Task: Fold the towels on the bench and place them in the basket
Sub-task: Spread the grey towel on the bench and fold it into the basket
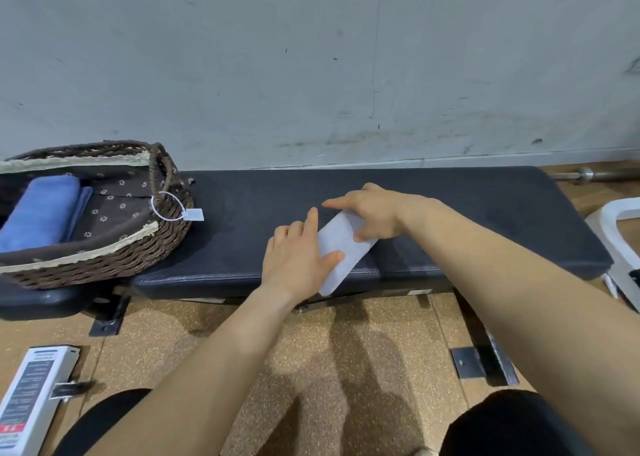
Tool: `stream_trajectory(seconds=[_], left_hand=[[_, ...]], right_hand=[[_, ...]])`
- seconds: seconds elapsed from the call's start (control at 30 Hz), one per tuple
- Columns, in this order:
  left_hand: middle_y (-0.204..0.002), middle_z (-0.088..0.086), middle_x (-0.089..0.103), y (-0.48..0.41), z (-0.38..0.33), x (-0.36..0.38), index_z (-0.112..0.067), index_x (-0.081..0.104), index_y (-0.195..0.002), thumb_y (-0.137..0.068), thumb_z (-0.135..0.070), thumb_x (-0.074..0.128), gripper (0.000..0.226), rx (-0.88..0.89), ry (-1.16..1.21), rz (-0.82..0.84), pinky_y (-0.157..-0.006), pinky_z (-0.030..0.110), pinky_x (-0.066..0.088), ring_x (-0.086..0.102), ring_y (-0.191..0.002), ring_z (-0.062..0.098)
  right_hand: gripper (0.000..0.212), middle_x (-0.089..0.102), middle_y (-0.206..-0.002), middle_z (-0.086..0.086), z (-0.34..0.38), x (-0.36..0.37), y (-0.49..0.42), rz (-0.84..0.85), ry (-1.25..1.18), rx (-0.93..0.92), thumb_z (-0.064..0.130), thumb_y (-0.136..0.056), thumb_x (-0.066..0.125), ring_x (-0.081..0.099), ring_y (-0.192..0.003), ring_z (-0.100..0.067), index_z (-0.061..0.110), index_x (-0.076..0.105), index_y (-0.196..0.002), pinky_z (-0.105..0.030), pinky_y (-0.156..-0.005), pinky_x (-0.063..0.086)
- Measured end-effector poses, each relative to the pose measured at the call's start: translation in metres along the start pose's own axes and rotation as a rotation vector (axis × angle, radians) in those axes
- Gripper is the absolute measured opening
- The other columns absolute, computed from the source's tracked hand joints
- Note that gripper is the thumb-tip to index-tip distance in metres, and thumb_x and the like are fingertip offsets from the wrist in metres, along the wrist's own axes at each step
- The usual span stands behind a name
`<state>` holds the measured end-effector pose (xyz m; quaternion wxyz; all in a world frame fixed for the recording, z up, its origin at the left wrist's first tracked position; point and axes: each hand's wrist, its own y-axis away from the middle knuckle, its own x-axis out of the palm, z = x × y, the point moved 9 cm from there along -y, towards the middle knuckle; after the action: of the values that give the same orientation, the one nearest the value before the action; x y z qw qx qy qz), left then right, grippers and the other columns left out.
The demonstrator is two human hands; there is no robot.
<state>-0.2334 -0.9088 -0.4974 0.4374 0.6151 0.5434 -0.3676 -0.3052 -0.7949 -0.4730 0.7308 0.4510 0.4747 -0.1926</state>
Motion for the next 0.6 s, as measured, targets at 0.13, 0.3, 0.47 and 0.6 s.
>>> stream_trajectory(seconds=[0.13,0.3,0.47,0.6], left_hand=[[-0.122,-0.001,0.059,0.003,0.005,-0.002,-0.026,0.050,-0.129,-0.080,-0.066,0.063,0.065,-0.107,0.051,0.110,-0.089,0.040,0.048,0.055,-0.110,0.024],[-0.100,-0.008,0.058,0.015,-0.002,-0.009,-0.029,0.055,-0.102,-0.076,-0.052,0.076,0.041,-0.049,0.275,0.165,-0.072,0.034,0.050,0.057,-0.088,0.015],[-0.094,-0.015,0.063,0.034,0.005,-0.036,-0.032,0.060,-0.097,-0.072,-0.048,0.080,0.036,0.012,0.409,0.174,-0.066,0.026,0.045,0.058,-0.086,0.005],[-0.087,-0.010,0.066,0.056,0.002,-0.051,-0.028,0.065,-0.091,-0.075,-0.042,0.080,0.026,0.034,0.496,0.165,-0.062,0.025,0.043,0.061,-0.080,0.007]], right_hand=[[0.056,0.043,-0.113,0.006,0.002,0.001,0.009,0.058,0.100,0.033,0.033,-0.083,0.075,0.038,-0.119,-0.023,0.036,0.051,-0.133,-0.039,-0.092,0.043],[0.042,0.055,-0.110,0.007,-0.007,0.005,0.037,-0.008,-0.132,0.054,0.035,-0.069,0.086,0.054,-0.101,-0.017,0.025,0.060,-0.099,-0.041,-0.087,0.051],[0.027,0.067,-0.085,0.000,0.000,0.001,0.077,-0.132,-0.514,0.031,0.027,-0.068,0.088,0.063,-0.080,-0.019,0.022,0.066,-0.083,-0.033,-0.067,0.049],[0.022,0.072,-0.086,-0.003,0.012,-0.005,0.101,-0.165,-0.660,-0.011,0.023,-0.073,0.087,0.067,-0.080,-0.021,0.018,0.071,-0.087,-0.037,-0.071,0.054]])
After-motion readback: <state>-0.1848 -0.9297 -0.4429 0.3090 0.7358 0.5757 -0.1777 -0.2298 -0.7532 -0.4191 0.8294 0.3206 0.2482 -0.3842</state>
